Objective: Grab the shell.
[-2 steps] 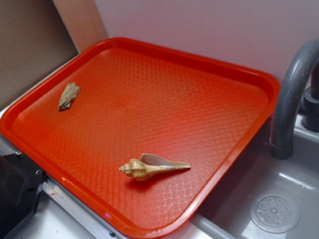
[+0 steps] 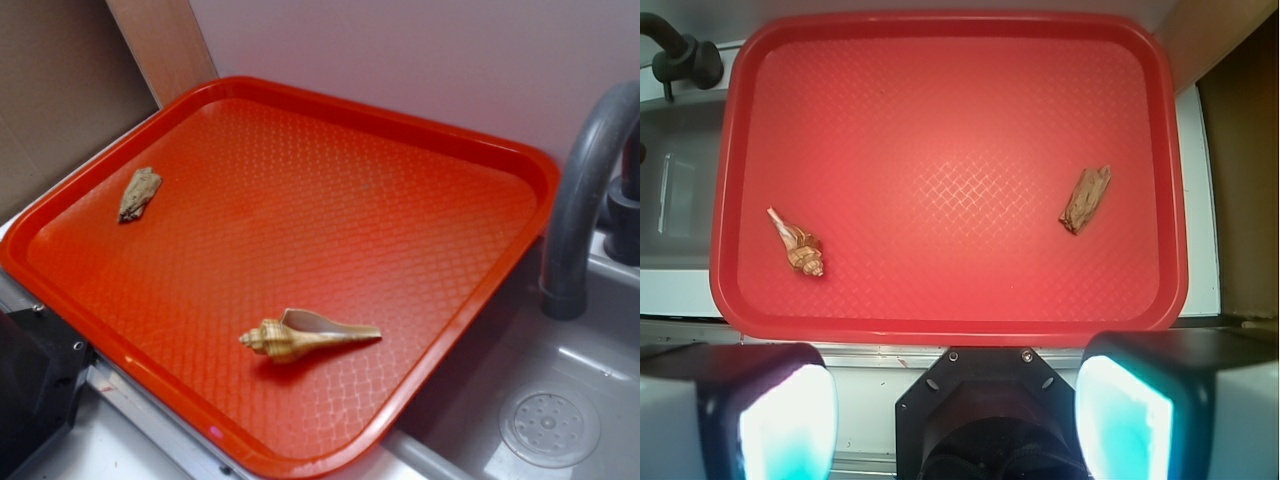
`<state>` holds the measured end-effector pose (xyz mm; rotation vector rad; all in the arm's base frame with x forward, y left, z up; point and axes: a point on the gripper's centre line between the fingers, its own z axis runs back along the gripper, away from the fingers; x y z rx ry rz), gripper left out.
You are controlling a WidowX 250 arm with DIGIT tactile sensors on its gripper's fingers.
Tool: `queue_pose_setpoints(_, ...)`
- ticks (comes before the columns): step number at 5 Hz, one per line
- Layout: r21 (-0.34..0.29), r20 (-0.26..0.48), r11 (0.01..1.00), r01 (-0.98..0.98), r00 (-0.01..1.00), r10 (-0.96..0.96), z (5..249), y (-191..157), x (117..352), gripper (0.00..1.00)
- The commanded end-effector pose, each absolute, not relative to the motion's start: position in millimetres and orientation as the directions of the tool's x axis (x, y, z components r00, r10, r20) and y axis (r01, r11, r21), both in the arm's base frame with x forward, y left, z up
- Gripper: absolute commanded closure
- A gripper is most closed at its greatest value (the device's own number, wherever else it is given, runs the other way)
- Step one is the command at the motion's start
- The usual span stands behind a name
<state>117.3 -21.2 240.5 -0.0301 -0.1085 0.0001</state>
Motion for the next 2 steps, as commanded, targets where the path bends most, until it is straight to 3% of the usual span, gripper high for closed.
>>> queue_pose_setpoints(1, 0.006, 0.211, 0.95, 0.312, 0.929, -0.306, 243.3, -88.4, 137.1, 0.0)
queue_pose_setpoints(2, 0.01, 0.221, 0.892, 0.451, 0.869, -0.442, 224.9, -113.4, 150.4, 0.0)
